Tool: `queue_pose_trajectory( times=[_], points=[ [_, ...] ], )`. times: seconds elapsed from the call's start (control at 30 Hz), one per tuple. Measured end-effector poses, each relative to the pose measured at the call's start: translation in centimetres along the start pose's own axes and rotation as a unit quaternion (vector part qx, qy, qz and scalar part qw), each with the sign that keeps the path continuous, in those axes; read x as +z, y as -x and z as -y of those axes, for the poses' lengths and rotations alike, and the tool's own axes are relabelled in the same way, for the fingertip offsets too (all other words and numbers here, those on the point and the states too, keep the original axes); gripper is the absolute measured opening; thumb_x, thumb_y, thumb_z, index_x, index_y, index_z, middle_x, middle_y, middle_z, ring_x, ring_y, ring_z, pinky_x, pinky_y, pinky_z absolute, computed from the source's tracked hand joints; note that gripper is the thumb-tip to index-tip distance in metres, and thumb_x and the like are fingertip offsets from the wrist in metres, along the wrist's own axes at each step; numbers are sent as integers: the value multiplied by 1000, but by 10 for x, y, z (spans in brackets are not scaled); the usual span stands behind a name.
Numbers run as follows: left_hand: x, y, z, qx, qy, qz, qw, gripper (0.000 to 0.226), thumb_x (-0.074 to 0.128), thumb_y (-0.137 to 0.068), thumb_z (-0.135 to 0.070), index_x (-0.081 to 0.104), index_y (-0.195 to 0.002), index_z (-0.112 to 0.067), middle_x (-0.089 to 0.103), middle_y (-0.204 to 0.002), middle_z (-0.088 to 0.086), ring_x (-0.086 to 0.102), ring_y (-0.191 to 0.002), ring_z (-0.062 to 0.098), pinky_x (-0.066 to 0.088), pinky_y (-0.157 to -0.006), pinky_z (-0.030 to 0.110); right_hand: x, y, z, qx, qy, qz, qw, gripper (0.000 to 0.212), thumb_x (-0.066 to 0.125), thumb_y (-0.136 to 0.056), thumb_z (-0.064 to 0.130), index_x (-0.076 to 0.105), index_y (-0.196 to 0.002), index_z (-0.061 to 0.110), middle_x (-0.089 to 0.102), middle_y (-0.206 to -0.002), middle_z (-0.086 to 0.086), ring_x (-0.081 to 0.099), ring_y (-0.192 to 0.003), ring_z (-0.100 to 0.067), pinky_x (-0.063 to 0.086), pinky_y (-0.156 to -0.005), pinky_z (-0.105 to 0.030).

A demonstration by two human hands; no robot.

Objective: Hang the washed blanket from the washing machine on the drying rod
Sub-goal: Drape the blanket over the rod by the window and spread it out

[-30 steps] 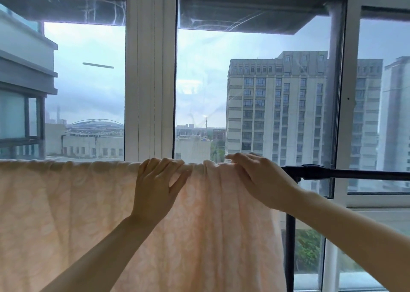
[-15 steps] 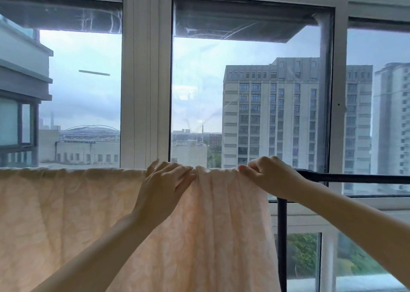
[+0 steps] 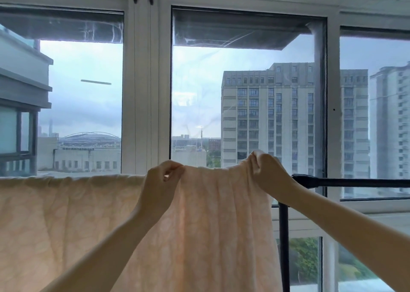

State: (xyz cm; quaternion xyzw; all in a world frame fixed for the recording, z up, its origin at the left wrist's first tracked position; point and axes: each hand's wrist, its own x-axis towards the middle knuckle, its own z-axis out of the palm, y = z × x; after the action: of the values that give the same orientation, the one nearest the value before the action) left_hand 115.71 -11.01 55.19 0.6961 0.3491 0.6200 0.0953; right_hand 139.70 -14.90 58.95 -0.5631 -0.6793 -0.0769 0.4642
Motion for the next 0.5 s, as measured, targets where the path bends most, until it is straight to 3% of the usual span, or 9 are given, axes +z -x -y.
queue_pose_trajectory(
  times=[0.1,0.17,0.3,0.4,0.5],
  points=[
    [-3,0,-4,-2,23,2,1000,13,59,-93,-16,70,-86,-17,68,-79,-7,60,-73,-5,43,-66,7,-7,2,8,-4,-72,-58,996,25,36,-102,11,55,-86,5,64,-80,-7,63,-74,-21,51,-63,-25],
    [-3,0,-6,5,16,15,1000,10,62,-91,-16,70,-84,-18,69,-81,-6,61,-75,-5,43,-65,8,-9,11,13,-50,-71,-68,994,25,37,-101,11,55,-84,7,63,-76,-5,62,-70,-19,49,-60,-25],
    [1,3,-1,19,-14,56,998,7,71,-83,-28,70,-90,-32,71,-87,-14,65,-80,-3,52,-72,16,-11,28,13,-109,-13,19,994,26,44,-99,12,58,-78,16,60,-69,5,57,-61,-8,46,-58,-18],
    [3,3,3,40,-74,63,995,17,74,-80,-38,72,-97,-36,69,-88,-23,64,-86,-5,54,-88,32,-21,30,7,-83,-14,1,996,25,46,-98,11,61,-80,19,64,-69,7,57,-51,-3,49,-51,-20],
    [3,0,-3,42,-88,60,993,20,76,-78,-34,74,-98,-32,66,-85,-27,63,-85,-5,53,-88,31,-29,23,-2,-50,31,4,998,14,51,-96,12,61,-87,17,64,-73,3,52,-44,-3,44,-45,-16]
  ],
)
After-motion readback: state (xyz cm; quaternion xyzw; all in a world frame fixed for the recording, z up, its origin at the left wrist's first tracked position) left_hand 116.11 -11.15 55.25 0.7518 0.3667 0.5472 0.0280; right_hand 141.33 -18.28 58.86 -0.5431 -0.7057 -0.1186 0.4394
